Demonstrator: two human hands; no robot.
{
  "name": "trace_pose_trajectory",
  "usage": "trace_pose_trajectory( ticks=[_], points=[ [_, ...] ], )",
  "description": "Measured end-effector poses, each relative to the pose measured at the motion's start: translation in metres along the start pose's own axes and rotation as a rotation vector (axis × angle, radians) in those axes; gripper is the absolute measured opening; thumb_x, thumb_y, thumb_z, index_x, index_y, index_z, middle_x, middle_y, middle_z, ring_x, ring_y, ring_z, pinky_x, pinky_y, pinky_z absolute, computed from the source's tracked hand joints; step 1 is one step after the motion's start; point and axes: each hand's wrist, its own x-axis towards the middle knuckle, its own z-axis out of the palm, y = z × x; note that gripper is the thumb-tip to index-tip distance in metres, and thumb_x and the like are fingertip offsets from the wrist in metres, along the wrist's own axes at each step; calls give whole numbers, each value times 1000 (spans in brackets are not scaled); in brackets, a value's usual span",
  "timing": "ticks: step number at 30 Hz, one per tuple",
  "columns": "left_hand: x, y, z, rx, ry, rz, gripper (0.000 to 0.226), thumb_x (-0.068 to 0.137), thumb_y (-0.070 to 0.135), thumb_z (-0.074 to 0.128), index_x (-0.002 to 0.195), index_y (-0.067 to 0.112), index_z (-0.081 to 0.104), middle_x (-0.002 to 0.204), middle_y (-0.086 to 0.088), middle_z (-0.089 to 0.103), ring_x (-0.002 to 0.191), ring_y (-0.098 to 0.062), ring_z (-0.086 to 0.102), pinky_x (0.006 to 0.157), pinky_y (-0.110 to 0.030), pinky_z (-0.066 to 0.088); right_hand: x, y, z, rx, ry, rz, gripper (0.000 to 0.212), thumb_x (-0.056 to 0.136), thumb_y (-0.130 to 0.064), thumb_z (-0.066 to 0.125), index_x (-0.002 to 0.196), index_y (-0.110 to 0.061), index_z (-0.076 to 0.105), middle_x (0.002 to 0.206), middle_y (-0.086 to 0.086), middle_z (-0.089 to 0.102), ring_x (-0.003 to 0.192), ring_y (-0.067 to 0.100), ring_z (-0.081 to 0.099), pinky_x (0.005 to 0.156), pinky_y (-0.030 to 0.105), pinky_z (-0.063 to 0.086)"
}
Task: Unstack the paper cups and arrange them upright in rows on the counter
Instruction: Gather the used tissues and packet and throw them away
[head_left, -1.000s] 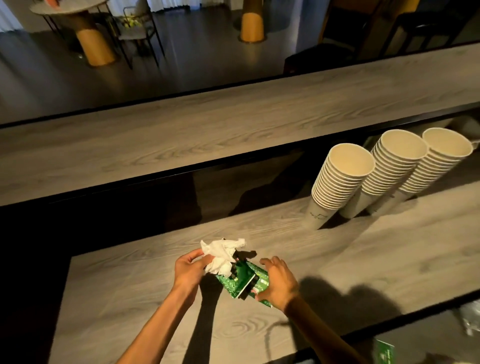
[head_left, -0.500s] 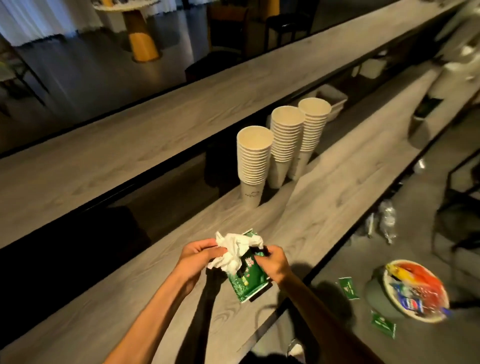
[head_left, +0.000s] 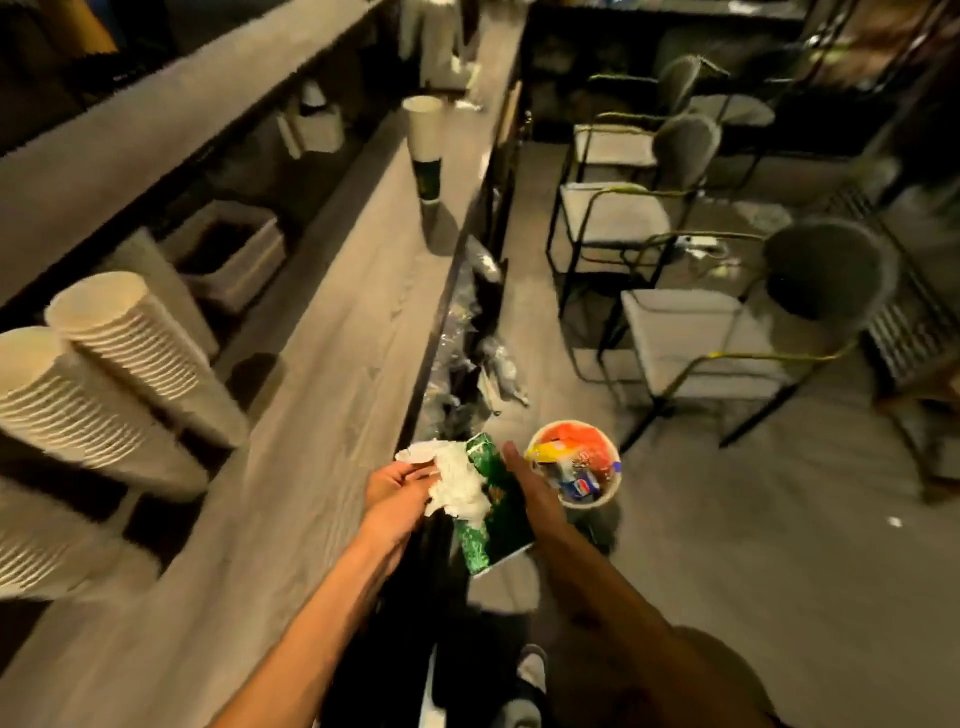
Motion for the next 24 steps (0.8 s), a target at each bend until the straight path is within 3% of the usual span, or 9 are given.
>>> trace_pose_trajectory(
  ticks=[3,5,8,13,15,17,20,22,24],
  points=[
    [54,-10,65,19,-94,-28,38,82,-29,55,76,1,77,55,5,71,50,0,65,55,-18,52,35,-30,-60,-166,21,-91,34,73,-51,81,84,-19,78,88,-3,76,90,17,69,87,29,52],
    [92,-20,98,-15,-97,-113,46,91,-22,43,69,4,75,52,3,68,46,-4,64,47,-15,50,54,-42,-92,-243,18,-115,16,79,-29,82,91,-25,72,88,-8,74,85,10,70,77,22,53],
    [140,-33,149,8,-100,-179,46,94,-11,34,65,-2,69,53,-9,67,45,-18,66,45,-21,53,91,-51,-135,-294,15,-104,31,78,-17,82,105,-22,68,93,-12,73,80,-2,70,63,11,52],
    [211,-79,212,229,-203,-161,36,81,-28,57,86,5,69,71,2,67,63,-2,63,70,-24,51,173,-46,-193,-440,151,-132,35,76,3,81,109,-1,70,87,-8,69,70,-13,66,65,6,49],
    [239,-91,226,298,-223,-77,33,78,-23,63,84,9,72,76,-8,59,66,-4,62,73,-29,50,208,-42,-208,-454,192,-118,32,76,1,81,103,-12,70,86,-12,68,73,-9,66,69,11,50],
    [277,-124,233,474,-220,119,18,69,7,76,84,15,70,76,-12,60,69,-14,65,72,-32,54,241,-31,-223,-453,226,-102,32,75,-7,84,101,-20,70,88,-11,70,82,1,67,77,22,52],
    [319,-162,254,553,-334,116,39,58,29,81,95,29,69,87,-7,73,84,-28,72,79,-43,61,286,-10,-245,-518,325,-91,33,71,-15,87,98,-26,70,88,-13,69,89,7,66,77,13,49],
    [351,-194,273,609,-409,90,30,62,22,81,90,27,73,88,-1,75,87,-22,72,83,-42,61,325,12,-263,-564,379,-90,30,71,-15,87,96,-25,71,85,-15,67,84,4,64,67,4,42],
    [372,-215,288,679,-477,105,27,62,20,81,86,32,74,83,13,73,81,-5,69,78,-32,60,357,34,-275,-609,410,-63,30,73,-19,85,101,-22,74,88,-13,68,84,3,62,67,8,42]
  ],
)
